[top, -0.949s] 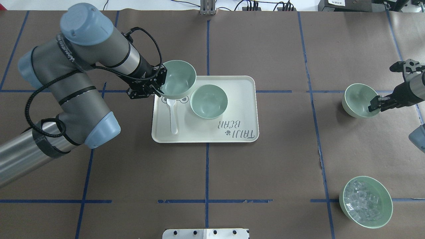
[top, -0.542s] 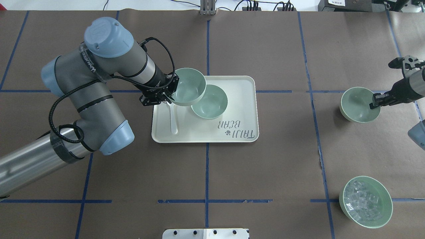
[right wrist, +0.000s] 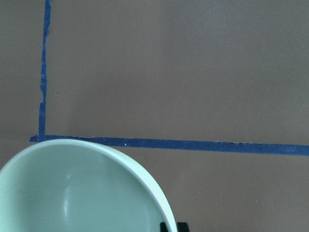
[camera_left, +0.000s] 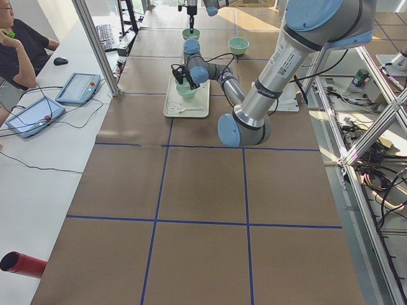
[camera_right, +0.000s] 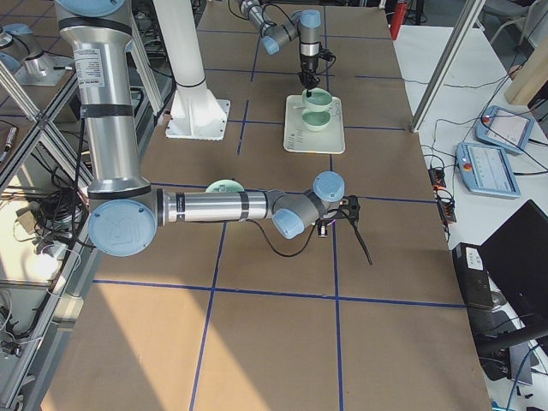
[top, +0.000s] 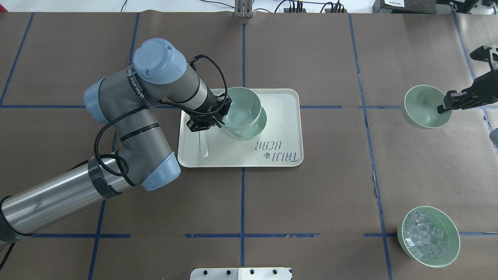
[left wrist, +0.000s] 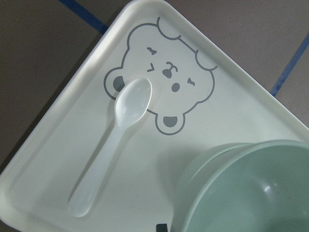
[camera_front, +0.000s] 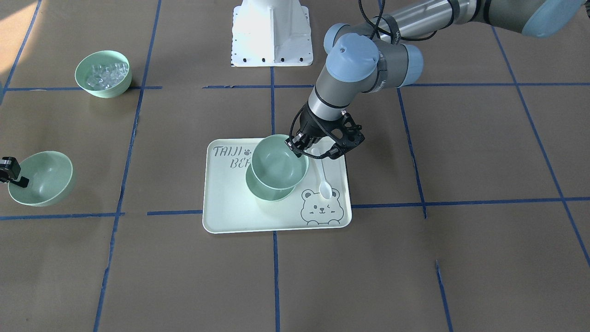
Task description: Stack green bowls together
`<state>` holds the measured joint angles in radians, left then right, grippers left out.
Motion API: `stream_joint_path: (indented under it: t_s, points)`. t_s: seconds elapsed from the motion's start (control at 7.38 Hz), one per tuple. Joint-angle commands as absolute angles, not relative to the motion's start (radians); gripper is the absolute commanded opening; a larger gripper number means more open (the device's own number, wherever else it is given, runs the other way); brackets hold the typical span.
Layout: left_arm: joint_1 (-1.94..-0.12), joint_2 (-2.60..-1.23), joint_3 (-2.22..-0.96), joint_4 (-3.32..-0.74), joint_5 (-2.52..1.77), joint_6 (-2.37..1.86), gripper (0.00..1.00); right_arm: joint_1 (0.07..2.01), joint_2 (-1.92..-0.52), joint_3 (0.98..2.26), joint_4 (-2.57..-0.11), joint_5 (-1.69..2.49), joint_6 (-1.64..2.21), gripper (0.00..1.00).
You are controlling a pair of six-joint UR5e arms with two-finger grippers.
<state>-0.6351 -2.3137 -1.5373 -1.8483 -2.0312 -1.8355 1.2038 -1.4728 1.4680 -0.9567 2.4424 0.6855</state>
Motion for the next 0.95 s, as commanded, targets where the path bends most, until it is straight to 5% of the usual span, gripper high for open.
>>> stream_joint_path:
  t_s: [0.0,0.27,0.41,0.54,0.81]
  points:
    - [-0.632,-2.329,-1.506,-1.874,-2.008,-1.838,0.0,1.223,-1.463,1.468,-0.957,2.465,0.686,0.0]
    - [-0.632,-2.327,-1.485,-1.902,-2.005,-1.845,0.0,1.224,-1.463,1.47,-0.954,2.47,0.686,0.0]
    - [-0.632,-2.327,-1.482,-1.929,-1.975,-1.871,0.58,1.224,-1.463,1.477,-0.956,2.47,0.686,0.0]
    - [-0.632,-2.318,-1.482,-2.009,-1.936,-1.867,1.0,1.226,-1.465,1.488,-0.957,2.47,0.686,0.0]
    - [-0.653,-2.28,-1.526,-2.011,-1.933,-1.842,1.0,1.224,-1.456,1.505,-0.957,2.47,0.719,0.0]
